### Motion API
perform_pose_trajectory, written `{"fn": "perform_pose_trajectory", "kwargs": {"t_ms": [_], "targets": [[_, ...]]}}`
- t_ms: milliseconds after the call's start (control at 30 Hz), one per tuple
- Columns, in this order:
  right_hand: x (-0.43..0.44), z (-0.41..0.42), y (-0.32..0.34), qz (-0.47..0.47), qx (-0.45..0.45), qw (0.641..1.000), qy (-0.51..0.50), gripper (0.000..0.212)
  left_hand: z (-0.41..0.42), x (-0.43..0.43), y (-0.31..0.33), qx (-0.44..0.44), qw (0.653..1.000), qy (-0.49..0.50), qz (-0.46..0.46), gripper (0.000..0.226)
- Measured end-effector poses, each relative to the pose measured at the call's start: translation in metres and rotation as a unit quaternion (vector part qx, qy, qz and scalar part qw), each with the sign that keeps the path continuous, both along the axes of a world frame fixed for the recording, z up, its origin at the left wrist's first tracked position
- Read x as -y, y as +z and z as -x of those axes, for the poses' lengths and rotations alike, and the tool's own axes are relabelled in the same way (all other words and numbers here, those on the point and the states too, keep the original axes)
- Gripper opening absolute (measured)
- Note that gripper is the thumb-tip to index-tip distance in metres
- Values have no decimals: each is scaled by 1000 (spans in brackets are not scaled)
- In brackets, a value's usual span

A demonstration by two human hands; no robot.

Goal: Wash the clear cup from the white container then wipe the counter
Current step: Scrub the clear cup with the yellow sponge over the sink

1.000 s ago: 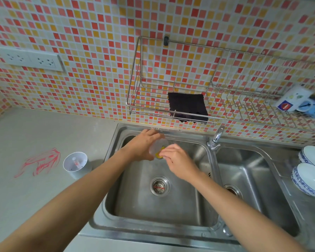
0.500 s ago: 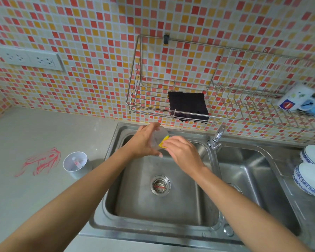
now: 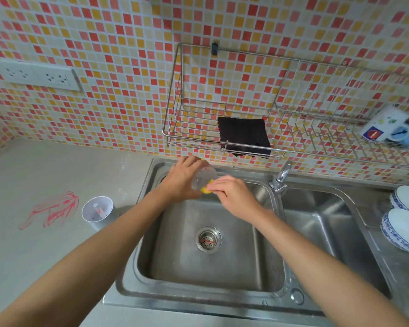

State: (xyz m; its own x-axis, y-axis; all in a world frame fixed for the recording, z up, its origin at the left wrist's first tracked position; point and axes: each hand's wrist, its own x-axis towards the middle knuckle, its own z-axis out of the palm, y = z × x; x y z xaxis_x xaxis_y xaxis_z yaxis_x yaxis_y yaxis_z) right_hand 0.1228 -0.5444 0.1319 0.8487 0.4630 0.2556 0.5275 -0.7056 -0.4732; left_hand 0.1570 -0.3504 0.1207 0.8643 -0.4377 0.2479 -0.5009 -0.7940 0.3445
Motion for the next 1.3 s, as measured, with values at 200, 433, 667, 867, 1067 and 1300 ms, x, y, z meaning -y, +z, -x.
{"fn": "perform_pose_trajectory", "kwargs": {"t_ms": [200, 433, 667, 867, 1067, 1300], "targets": [[7, -11, -1, 133, 199, 971, 31, 32, 2, 1, 11, -28, 999, -31, 25, 76], [-22, 19, -15, -188, -133, 967, -111, 24, 1, -9, 10, -48, 998, -33, 28, 78], [12, -3, -6, 73, 129, 988, 36, 28, 4, -6, 5, -56, 998, -35, 0, 82], [1, 14, -14, 4, 48, 997, 54, 29, 2, -10, 3, -74, 996, -45, 9, 83], [13, 6, -9, 110, 183, 976, 51, 33, 0, -5, 10, -93, 994, -53, 28, 83], [15, 0, -1, 83, 251, 963, 46, 23, 8, 2, 17, -105, 985, -31, 136, 96]]}}
